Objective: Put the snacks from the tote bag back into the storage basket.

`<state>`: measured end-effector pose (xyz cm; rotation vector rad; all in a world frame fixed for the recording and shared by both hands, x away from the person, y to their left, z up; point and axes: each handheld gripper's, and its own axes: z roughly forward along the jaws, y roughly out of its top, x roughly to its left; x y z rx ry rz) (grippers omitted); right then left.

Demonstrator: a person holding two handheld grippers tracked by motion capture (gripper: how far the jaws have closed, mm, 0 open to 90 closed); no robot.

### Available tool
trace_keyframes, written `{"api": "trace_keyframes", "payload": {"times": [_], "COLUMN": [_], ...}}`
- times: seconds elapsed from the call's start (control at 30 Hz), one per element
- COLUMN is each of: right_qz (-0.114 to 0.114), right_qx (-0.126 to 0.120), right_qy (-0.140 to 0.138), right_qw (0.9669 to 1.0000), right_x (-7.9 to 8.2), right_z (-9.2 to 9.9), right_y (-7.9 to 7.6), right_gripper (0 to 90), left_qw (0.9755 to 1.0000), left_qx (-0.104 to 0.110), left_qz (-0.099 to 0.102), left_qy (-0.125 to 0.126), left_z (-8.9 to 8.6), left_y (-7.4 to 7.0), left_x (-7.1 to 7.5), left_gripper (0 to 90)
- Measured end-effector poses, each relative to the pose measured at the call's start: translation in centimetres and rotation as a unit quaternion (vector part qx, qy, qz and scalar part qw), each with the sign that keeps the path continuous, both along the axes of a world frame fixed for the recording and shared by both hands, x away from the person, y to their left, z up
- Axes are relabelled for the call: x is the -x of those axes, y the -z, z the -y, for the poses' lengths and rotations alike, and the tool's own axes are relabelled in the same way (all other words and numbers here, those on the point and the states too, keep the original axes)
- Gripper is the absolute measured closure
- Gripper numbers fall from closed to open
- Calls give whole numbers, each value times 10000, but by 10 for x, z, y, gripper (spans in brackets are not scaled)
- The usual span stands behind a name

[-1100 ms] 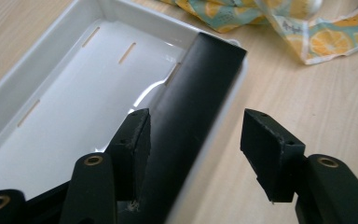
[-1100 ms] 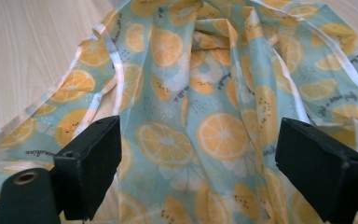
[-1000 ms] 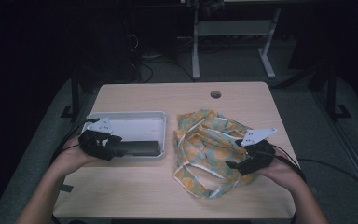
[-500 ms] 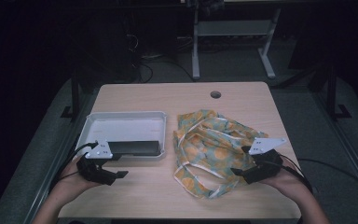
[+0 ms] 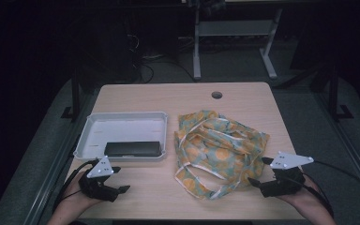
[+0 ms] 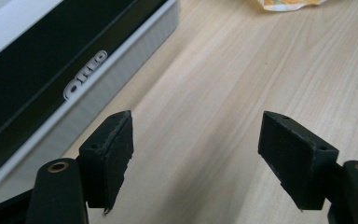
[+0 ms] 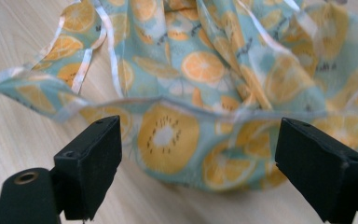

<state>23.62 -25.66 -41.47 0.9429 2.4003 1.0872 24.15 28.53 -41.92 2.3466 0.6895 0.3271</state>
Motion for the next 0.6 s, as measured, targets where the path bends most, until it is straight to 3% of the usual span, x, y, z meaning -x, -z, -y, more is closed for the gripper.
{"api": "trace_keyframes", "payload": {"times": [0.17,0.23,0.47,0.6], "right_qz": [-141,-145,-211,-238], "right_qx": [-11,43,79,32], "right_qy": [136,177,77,113], "right_qw": [9998,9997,9997,9996], "right_x": [9,11,6,6], "right_z": [7,10,14,16], "right_y": [8,12,20,21], "right_gripper": [143,145,145,145], "left_qw": [9999,9999,9997,9998], "left_qx": [40,-49,-219,-181], "left_qz": [-28,-6,95,111], "left_qy": [-117,-106,-76,-59], "left_z": [-4,-4,-6,-6], "left_y": [8,11,17,18], "left_x": [4,3,-6,-5], "left_gripper": [212,196,163,162]}}
